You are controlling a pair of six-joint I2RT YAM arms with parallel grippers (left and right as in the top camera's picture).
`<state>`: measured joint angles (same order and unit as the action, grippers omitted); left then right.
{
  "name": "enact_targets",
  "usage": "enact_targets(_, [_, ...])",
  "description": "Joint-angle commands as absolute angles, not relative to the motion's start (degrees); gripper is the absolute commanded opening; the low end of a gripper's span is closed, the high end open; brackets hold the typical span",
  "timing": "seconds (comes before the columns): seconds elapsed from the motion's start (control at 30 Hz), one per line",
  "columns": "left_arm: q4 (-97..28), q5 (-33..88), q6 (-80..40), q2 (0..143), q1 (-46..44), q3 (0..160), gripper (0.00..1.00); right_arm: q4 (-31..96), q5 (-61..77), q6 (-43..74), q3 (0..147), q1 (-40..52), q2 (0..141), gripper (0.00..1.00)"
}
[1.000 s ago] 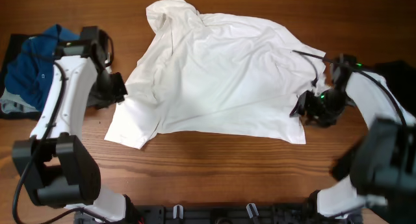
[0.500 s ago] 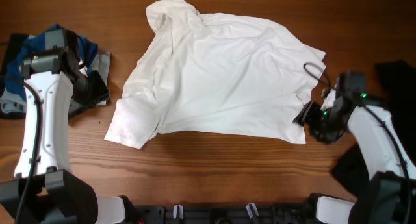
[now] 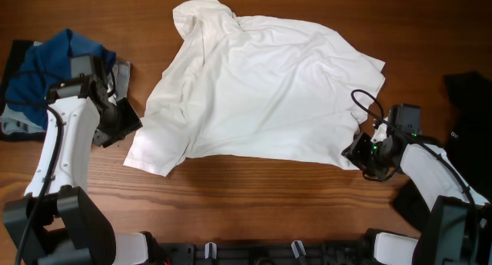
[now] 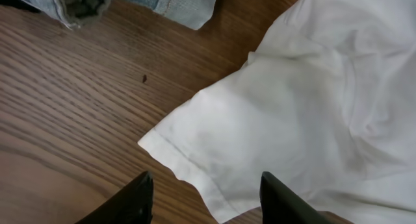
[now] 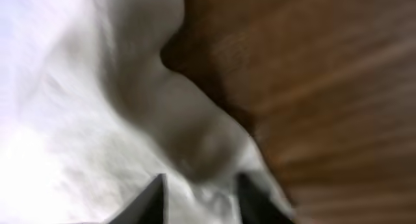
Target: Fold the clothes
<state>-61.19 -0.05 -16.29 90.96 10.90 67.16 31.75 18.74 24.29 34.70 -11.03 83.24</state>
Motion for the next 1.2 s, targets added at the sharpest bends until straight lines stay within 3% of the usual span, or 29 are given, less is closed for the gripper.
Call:
enact_targets(0.0, [-60.58,0.62,-17.21,90.91,11.05,66.67,0.53,30.04,21.23,24.18,32.03,-10.72,83.88,0.04])
enact_targets(0.17, [-60.66,0.6,-17.19,90.91,11.05,66.67,0.53,37.19,16.05,27.42,36.1,-11.16,82.21,0.04])
enact_targets(0.3, [-61.04,0.6,-17.19,90.91,11.05,66.67,0.53,57.17,5.19,32.38,46.17,-11.86,78.61,0.04])
enact_targets(0.4, [-60.86,0.64,-17.21,90.91,11.03,66.26,0.56,65.3,2.57,35.35,51.13,-11.86,75.77,0.04])
enact_targets(0.6, [-55.83,5.8,-17.21,90.98,11.05,60.45,0.61,69.82,2.52,36.4,52.23,-11.86,70.96,0.04])
enact_targets(0.7, [-51.79,7.73,-17.26,90.98,11.05,56.29,0.7,70.39,2.48,36.14,52.16,-11.86,70.91,0.04])
enact_targets(0.97, [-44.34,7.73,-20.49,91.39,11.05,47.86,0.75,69.25,-0.12,37.65,52.16,-11.88,70.91,0.04])
enact_targets(1.07, [-41.23,8.88,-22.37,92.14,11.05,44.84,0.65,69.06,-0.45,37.5,52.16,-11.88,70.91,0.04])
enact_targets(1.17, [-41.08,10.63,-22.81,92.73,11.05,42.92,0.38,67.99,-0.67,37.5,52.16,-11.88,70.91,0.04])
